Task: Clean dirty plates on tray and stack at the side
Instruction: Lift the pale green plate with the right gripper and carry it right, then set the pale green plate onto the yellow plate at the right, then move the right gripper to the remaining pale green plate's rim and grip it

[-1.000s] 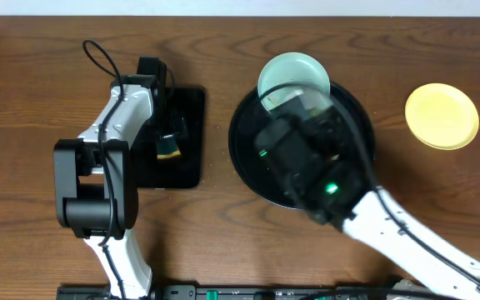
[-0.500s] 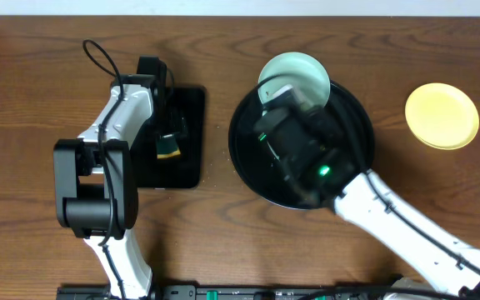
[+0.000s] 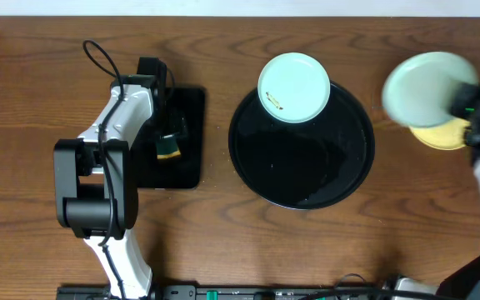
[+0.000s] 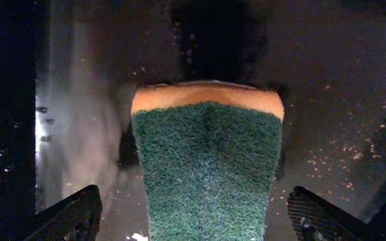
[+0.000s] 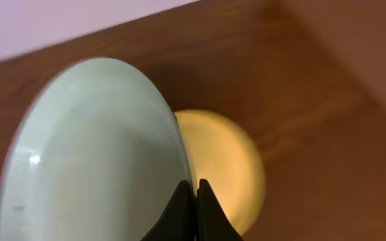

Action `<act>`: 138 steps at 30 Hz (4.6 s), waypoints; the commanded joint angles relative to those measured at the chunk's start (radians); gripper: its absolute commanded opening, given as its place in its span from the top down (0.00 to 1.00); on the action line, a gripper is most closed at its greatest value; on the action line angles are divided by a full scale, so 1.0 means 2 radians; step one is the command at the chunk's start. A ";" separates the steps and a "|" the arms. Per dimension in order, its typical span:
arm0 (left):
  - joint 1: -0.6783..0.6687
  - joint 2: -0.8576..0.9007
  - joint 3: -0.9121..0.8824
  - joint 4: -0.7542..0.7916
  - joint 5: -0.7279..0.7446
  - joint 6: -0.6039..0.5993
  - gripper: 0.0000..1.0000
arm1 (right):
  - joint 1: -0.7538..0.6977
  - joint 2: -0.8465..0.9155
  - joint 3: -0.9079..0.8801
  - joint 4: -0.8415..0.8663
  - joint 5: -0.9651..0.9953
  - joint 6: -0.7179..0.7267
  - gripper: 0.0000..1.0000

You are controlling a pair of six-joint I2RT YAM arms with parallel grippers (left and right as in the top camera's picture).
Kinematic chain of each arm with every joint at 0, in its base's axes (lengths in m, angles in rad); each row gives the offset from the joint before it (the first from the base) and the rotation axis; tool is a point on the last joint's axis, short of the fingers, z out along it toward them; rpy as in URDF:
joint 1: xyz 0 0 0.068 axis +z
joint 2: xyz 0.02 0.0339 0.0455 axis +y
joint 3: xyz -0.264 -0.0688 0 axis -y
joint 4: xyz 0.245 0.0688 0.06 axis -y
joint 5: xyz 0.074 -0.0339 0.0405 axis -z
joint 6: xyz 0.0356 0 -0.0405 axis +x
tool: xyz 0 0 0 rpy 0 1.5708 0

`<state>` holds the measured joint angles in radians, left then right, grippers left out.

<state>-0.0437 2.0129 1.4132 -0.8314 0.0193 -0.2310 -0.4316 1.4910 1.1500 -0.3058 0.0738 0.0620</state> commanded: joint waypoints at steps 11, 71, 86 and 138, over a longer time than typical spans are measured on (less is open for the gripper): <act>0.002 0.002 -0.002 -0.002 -0.006 0.003 0.12 | -0.065 0.153 0.008 0.089 -0.094 -0.014 0.50; 0.002 0.002 -0.002 -0.002 -0.006 0.003 0.11 | 0.267 0.291 0.213 -0.129 -0.144 0.018 0.93; 0.002 0.002 -0.002 -0.002 -0.006 0.003 0.11 | 0.277 0.291 0.212 -0.248 -0.144 0.017 0.88; 0.002 0.002 -0.002 0.000 -0.006 0.003 0.11 | 0.282 0.291 0.196 -0.302 -0.133 0.017 0.01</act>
<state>-0.0437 2.0129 1.4132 -0.8295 0.0193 -0.2310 0.1280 2.0747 1.5486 -0.9051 -0.1970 0.0971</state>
